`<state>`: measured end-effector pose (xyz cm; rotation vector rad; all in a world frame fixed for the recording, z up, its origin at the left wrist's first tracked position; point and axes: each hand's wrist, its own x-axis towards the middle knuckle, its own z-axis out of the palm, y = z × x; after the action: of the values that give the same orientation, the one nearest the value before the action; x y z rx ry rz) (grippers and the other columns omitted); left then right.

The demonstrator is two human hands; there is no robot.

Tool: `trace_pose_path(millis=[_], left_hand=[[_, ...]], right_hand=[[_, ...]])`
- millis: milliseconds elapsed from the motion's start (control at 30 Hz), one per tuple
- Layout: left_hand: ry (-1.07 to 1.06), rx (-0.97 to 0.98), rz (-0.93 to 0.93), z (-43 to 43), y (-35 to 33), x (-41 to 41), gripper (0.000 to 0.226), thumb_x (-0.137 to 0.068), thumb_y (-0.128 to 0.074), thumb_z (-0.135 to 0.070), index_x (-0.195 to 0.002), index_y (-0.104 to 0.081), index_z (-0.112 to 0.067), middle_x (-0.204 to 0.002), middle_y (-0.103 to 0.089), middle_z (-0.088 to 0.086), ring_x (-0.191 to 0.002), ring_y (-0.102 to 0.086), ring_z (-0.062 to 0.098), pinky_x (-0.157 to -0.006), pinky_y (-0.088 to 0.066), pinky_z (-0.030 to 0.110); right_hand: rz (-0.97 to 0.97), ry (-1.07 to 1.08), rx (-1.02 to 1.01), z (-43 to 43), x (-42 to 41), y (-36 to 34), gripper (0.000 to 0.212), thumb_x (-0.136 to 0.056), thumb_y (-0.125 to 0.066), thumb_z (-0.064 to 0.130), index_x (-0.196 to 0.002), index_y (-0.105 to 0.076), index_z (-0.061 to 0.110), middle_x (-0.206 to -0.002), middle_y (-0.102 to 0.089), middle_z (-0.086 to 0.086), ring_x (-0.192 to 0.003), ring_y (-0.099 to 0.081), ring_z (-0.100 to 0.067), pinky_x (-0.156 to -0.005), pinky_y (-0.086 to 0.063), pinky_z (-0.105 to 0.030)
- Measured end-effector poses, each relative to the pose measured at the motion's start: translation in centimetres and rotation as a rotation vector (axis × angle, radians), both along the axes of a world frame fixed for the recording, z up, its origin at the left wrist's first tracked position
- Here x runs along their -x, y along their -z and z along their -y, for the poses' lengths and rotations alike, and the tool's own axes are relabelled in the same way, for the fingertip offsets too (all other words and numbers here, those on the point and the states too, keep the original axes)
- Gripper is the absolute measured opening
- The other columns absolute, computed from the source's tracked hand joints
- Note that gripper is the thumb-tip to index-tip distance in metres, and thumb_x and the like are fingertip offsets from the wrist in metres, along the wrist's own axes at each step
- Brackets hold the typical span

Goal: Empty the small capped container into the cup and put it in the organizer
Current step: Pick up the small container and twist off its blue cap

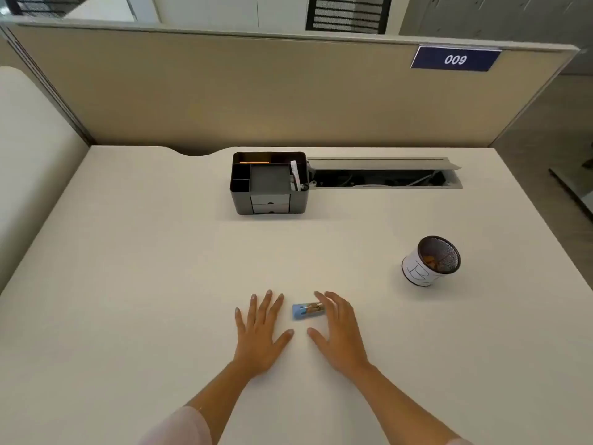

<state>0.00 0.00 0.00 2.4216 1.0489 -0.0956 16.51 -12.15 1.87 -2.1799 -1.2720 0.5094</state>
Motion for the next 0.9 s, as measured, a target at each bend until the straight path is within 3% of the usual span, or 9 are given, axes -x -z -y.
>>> trace_pose_path(millis=[133,267,400,467,533,600,700,800,900], left_hand=[[-0.014,0.004,-0.003,-0.7,-0.6,-1.6,0.080,-0.079,-0.006,-0.078,-0.150,-0.001,-0.041,-0.162,0.005,-0.010,-0.147,0.017,0.018,-0.112,0.015,0.056],[-0.076,0.065,0.092,-1.2,-0.8,-2.6,0.075,-0.080,-0.023,-0.072,-0.148,-0.025,-0.039,-0.161,-0.016,-0.008,-0.150,0.005,0.021,-0.114,0.012,0.055],[-0.181,0.158,0.244,-1.4,-2.7,-4.5,0.052,-0.089,-0.047,-0.049,-0.138,-0.046,-0.032,-0.151,-0.040,-0.004,-0.149,-0.010,0.026,-0.118,0.000,0.051],[-0.200,0.211,0.296,-1.6,-3.3,-5.4,0.046,-0.091,-0.059,-0.031,-0.136,-0.048,-0.028,-0.147,-0.046,-0.003,-0.147,-0.018,0.027,-0.119,-0.010,0.048],[-0.180,0.339,0.365,-1.7,-4.5,-6.4,0.043,-0.090,-0.060,-0.032,-0.133,-0.052,-0.030,-0.141,-0.053,-0.005,-0.140,-0.033,0.023,-0.117,-0.024,0.043],[-0.158,0.496,0.437,-1.5,-6.2,-7.3,0.031,-0.093,-0.055,-0.032,-0.123,-0.055,-0.037,-0.125,-0.063,-0.009,-0.122,-0.053,0.012,-0.104,-0.042,0.035],[-0.148,0.600,0.475,-1.2,-8.5,-8.2,0.021,-0.099,-0.045,-0.028,-0.108,-0.053,-0.046,-0.111,-0.067,-0.009,-0.106,-0.062,0.010,-0.091,-0.051,0.028],[-0.150,0.555,0.506,-1.0,-9.9,-8.1,0.017,-0.099,-0.042,-0.029,-0.110,-0.053,-0.036,-0.107,-0.068,-0.010,-0.100,-0.065,0.009,-0.089,-0.054,0.034],[-0.136,0.432,0.498,-0.9,-11.3,-8.0,0.016,-0.099,-0.041,-0.033,-0.107,-0.050,-0.023,-0.088,-0.067,-0.008,-0.081,-0.066,0.014,-0.072,-0.055,0.037]], right_hand=[[0.173,-0.181,0.017,-3.1,-0.6,-0.3,0.049,-0.086,-0.064,0.041,-0.133,-0.052,0.037,-0.131,-0.057,0.009,-0.122,-0.044,-0.018,-0.110,-0.034,-0.034],[0.231,-0.187,0.063,-4.4,-1.1,-0.5,0.033,-0.081,-0.068,0.042,-0.114,-0.068,0.036,-0.097,-0.072,0.011,-0.101,-0.059,-0.017,-0.094,-0.036,-0.034],[0.026,0.059,0.009,-5.4,-1.3,-1.9,0.030,-0.085,-0.066,0.042,-0.114,-0.065,0.036,-0.103,-0.070,0.015,-0.103,-0.054,-0.010,-0.085,-0.031,-0.030],[-0.163,0.194,-0.053,-5.8,-1.4,-3.2,0.028,-0.086,-0.066,0.043,-0.113,-0.060,0.036,-0.103,-0.068,0.016,-0.099,-0.055,-0.008,-0.086,-0.037,-0.029],[-0.363,0.268,-0.124,-6.2,-1.7,-4.8,0.028,-0.086,-0.068,0.039,-0.111,-0.058,0.032,-0.103,-0.068,0.014,-0.093,-0.060,-0.010,-0.081,-0.049,-0.026],[-0.489,0.292,-0.163,-6.5,-1.7,-6.7,0.028,-0.085,-0.070,0.033,-0.110,-0.057,0.029,-0.102,-0.068,0.011,-0.088,-0.063,-0.012,-0.072,-0.053,-0.019],[-0.557,0.310,-0.229,-6.6,-1.5,-9.0,0.029,-0.084,-0.072,0.032,-0.108,-0.058,0.025,-0.098,-0.068,0.012,-0.084,-0.068,-0.009,-0.070,-0.056,-0.019],[-0.556,0.312,-0.286,-6.3,-1.3,-10.4,0.029,-0.084,-0.073,0.031,-0.107,-0.058,0.023,-0.104,-0.068,0.009,-0.081,-0.069,-0.009,-0.070,-0.056,-0.019],[-0.531,0.299,-0.310,-5.7,-1.2,-11.7,0.026,-0.082,-0.072,0.038,-0.102,-0.059,0.027,-0.103,-0.066,0.014,-0.086,-0.065,-0.012,-0.072,-0.056,-0.023]])
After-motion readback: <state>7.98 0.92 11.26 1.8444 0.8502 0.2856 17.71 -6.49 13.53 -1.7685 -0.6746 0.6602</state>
